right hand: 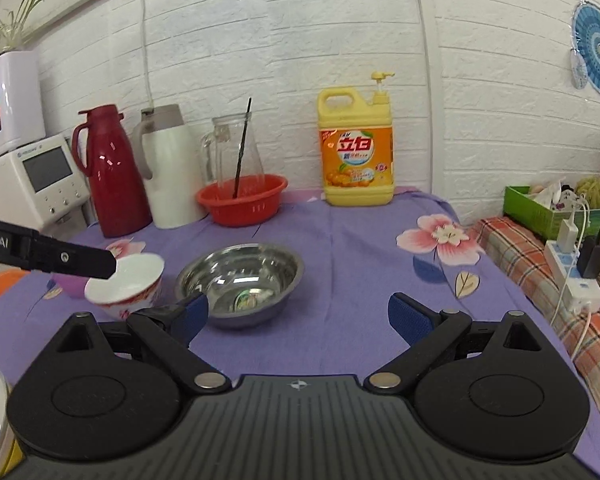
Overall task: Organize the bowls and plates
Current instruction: 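Move the left tool to the steel bowl and close on its rim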
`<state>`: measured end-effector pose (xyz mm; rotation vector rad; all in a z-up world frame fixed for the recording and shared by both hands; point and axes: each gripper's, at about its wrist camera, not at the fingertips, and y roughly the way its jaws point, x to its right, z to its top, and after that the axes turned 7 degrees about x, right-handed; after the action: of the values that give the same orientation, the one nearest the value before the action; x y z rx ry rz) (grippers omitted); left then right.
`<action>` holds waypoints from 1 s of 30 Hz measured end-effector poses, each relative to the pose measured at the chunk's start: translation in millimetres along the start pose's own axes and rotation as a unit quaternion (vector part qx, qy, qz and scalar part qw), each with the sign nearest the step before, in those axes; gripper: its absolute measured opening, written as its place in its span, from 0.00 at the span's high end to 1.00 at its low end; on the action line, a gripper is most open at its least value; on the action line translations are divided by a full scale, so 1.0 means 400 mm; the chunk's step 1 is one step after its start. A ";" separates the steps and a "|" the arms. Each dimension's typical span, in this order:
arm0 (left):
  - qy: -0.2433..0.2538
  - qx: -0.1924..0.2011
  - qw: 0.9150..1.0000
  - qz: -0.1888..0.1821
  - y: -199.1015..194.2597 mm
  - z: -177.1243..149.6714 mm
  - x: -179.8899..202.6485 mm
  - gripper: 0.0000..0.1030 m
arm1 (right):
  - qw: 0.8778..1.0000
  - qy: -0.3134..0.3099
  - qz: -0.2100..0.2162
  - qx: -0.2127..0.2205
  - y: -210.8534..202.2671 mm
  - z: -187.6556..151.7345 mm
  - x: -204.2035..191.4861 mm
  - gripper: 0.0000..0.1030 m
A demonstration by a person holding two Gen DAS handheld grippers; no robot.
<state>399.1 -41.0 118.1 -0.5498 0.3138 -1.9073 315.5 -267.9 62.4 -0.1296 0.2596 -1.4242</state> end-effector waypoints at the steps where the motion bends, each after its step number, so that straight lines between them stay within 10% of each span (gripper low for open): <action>1: -0.008 -0.005 1.000 -0.008 0.027 0.019 -0.011 0.33 | 1.000 -0.003 -0.001 -0.002 0.027 0.010 0.000 0.00; 15: -0.012 -0.095 0.995 0.029 0.436 0.082 -0.075 0.34 | 0.993 -0.019 0.017 -0.119 0.330 -0.061 -0.014 0.00; 30: 0.011 -0.146 0.989 0.011 0.512 0.011 -0.037 0.33 | 0.986 -0.002 0.065 -0.151 0.380 -0.094 -0.039 0.00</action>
<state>569.5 -107.2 24.5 -0.7144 0.6169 -1.8595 449.8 -228.0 -9.1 -0.3568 0.4727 -1.2487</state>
